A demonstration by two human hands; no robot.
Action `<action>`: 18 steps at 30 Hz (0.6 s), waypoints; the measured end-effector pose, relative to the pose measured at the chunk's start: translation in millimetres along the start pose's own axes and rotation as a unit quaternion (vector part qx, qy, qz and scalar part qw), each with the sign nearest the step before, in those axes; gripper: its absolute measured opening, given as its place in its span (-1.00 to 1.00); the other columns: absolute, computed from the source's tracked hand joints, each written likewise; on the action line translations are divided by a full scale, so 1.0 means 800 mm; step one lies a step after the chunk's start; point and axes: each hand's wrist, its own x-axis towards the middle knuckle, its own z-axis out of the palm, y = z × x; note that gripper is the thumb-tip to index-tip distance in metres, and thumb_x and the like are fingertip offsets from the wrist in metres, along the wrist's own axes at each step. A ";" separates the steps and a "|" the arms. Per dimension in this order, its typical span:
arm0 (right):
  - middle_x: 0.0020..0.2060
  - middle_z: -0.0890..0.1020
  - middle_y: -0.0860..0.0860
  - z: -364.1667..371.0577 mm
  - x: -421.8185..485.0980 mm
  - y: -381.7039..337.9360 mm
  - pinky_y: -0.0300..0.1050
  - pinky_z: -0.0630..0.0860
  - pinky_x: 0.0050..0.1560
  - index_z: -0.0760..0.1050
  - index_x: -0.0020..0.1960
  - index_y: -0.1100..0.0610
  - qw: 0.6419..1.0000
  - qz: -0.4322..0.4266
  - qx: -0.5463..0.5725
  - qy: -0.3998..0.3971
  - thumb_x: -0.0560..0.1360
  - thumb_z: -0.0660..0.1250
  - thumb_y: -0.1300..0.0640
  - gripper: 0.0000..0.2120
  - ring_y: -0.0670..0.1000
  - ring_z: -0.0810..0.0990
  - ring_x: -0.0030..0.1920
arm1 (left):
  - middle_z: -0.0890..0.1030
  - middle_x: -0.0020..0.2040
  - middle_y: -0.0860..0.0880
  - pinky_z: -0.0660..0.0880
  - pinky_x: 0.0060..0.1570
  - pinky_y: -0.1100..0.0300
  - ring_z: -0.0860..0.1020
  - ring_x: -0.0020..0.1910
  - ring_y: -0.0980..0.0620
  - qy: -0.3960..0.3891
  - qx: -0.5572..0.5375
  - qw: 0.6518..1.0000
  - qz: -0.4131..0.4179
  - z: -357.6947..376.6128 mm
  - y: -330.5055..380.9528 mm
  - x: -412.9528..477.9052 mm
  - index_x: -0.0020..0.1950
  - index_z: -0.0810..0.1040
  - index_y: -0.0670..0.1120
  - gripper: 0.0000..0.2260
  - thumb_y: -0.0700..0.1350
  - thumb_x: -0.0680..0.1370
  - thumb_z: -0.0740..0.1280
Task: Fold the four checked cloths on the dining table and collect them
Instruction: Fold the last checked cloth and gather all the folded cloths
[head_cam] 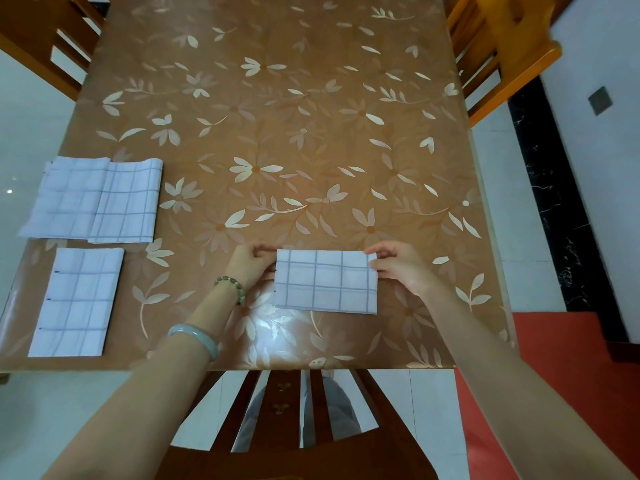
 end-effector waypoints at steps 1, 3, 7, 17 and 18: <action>-0.17 0.54 0.10 0.001 0.001 0.002 -0.15 0.63 -0.10 0.61 -0.01 0.16 0.999 -0.010 -0.023 0.021 0.45 0.32 0.43 -0.76 0.07 0.59 -0.07 | 0.62 -0.22 -0.17 0.60 -0.28 0.23 0.61 -0.36 0.07 0.010 0.005 1.000 0.008 0.000 -0.003 0.003 -0.07 0.59 -0.14 -0.88 -0.33 0.53 0.30; -0.18 0.56 0.14 0.003 0.003 0.006 -0.11 0.63 -0.09 0.61 -0.06 0.09 0.998 -0.023 -0.034 0.049 0.45 0.32 0.43 -0.73 0.12 0.60 -0.04 | 0.64 -0.13 -0.17 0.59 -0.19 0.24 0.60 -0.33 0.11 0.052 0.036 0.998 0.025 0.000 -0.008 0.005 -0.06 0.58 -0.13 -0.83 -0.34 0.54 0.24; -0.08 0.60 0.29 0.005 0.006 0.014 -0.01 0.63 -0.07 0.59 -0.09 0.00 0.994 -0.034 -0.061 0.080 0.44 0.33 0.40 -0.70 0.18 0.62 -0.01 | 0.56 -0.06 -0.01 0.39 0.07 0.14 0.48 -0.03 0.01 0.136 0.265 0.936 0.187 0.008 -0.009 -0.018 0.04 0.60 -0.14 -0.81 -0.27 0.53 0.22; -0.27 0.55 0.05 0.020 0.004 0.016 -0.25 0.44 -0.17 0.55 0.11 0.18 0.981 -0.063 -0.122 0.138 0.45 0.30 0.38 -0.73 -0.01 0.53 -0.20 | 0.36 0.44 -0.14 0.09 0.40 -0.15 0.31 0.43 -0.16 -0.046 0.612 0.666 0.423 0.063 -0.058 -0.032 0.46 0.34 -0.05 -0.40 0.29 0.56 0.02; -0.27 0.56 0.02 0.022 0.005 0.017 -0.28 0.43 -0.19 0.56 0.11 0.19 0.979 -0.065 -0.127 0.143 0.45 0.30 0.37 -0.74 -0.01 0.54 -0.19 | 0.34 0.46 -0.13 0.06 0.40 -0.17 0.29 0.45 -0.17 -0.041 0.631 0.663 0.400 0.063 -0.060 -0.029 0.49 0.29 -0.02 -0.39 0.30 0.56 -0.02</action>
